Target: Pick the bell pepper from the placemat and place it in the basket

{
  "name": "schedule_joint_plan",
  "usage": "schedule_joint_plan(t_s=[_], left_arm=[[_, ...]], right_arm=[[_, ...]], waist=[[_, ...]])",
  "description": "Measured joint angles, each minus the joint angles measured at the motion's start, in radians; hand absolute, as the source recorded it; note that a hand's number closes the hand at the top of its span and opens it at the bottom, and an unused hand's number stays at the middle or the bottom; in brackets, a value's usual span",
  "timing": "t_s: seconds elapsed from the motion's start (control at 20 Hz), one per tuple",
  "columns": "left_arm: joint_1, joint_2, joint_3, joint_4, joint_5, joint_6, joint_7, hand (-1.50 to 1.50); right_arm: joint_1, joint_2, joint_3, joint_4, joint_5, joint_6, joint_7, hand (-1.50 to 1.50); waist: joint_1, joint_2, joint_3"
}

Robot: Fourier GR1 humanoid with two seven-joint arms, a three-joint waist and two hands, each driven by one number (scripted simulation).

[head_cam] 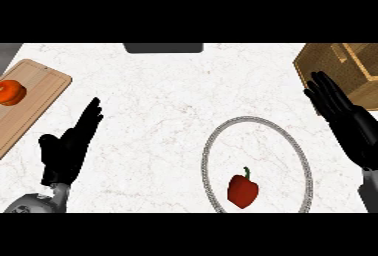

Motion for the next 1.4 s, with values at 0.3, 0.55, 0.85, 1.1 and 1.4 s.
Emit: schedule_joint_plan(t_s=[0.3,0.55,0.85,1.1,1.4], left_arm=[[-0.002,0.039,0.051,0.06,-0.025,-0.011,-0.01,0.0],[-0.023,0.043,0.062,0.108,-0.022,-0.021,0.007,0.0],[-0.04,0.035,0.064,0.138,-0.027,-0.027,0.017,0.0],[-0.048,0.041,0.076,0.158,-0.029,-0.029,0.017,0.0],[-0.055,0.044,0.078,0.158,-0.031,-0.037,0.017,0.0]], right_arm=[[0.167,0.155,-0.076,0.014,-0.015,-0.042,-0.28,1.5],[0.198,0.307,-0.007,-0.094,0.141,-0.116,-0.605,-1.5],[0.358,0.452,0.108,-0.175,0.442,-0.433,-0.681,-1.5],[0.518,0.345,0.089,-0.21,0.684,-0.573,-0.518,-1.5],[0.752,0.147,0.119,-0.321,0.894,-0.487,-0.281,-1.5]], waist=[[-0.018,-0.006,0.004],[-0.029,-0.011,0.004],[-0.03,-0.014,-0.002],[-0.045,-0.01,-0.009],[-0.035,-0.006,-0.012]])
